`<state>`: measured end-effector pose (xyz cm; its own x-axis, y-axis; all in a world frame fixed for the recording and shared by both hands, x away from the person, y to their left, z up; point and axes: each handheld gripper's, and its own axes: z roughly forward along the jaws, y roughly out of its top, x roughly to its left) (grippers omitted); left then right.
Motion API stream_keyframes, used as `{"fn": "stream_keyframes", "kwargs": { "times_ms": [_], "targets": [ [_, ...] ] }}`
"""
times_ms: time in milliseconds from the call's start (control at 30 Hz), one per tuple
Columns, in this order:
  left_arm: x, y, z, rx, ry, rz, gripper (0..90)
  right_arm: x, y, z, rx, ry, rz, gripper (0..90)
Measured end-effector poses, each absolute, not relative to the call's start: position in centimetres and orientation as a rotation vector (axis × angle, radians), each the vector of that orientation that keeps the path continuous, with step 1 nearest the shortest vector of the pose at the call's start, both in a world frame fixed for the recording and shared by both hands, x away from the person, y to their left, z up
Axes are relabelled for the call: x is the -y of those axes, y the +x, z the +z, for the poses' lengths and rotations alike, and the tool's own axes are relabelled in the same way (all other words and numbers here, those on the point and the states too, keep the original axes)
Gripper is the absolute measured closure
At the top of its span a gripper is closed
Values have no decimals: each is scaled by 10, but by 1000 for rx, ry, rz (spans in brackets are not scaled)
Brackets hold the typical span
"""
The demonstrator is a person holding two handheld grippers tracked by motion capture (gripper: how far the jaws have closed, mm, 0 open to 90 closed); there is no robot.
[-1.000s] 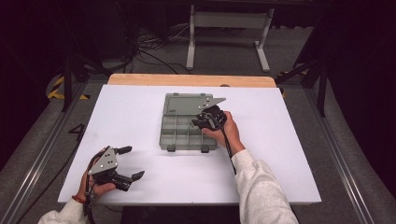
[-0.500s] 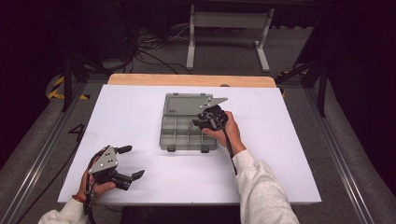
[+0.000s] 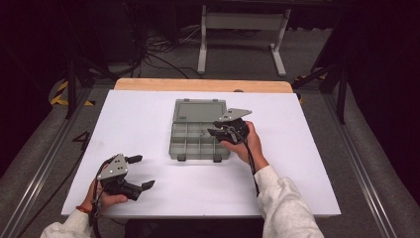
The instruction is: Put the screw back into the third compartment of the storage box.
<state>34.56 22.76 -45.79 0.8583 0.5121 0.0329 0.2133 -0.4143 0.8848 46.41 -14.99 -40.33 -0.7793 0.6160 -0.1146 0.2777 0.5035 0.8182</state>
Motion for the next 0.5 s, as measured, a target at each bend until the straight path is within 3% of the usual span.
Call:
{"fn": "stream_keyframes", "kwargs": {
  "times_ms": [200,500],
  "targets": [
    [-227,353,-454,-580,2010,443,126,167,449,-398,-2326,705,1221,632],
    [-223,375,-449,-606,2033,483,255,188,443,-404,-2316,723,1219,710]
  ]
}}
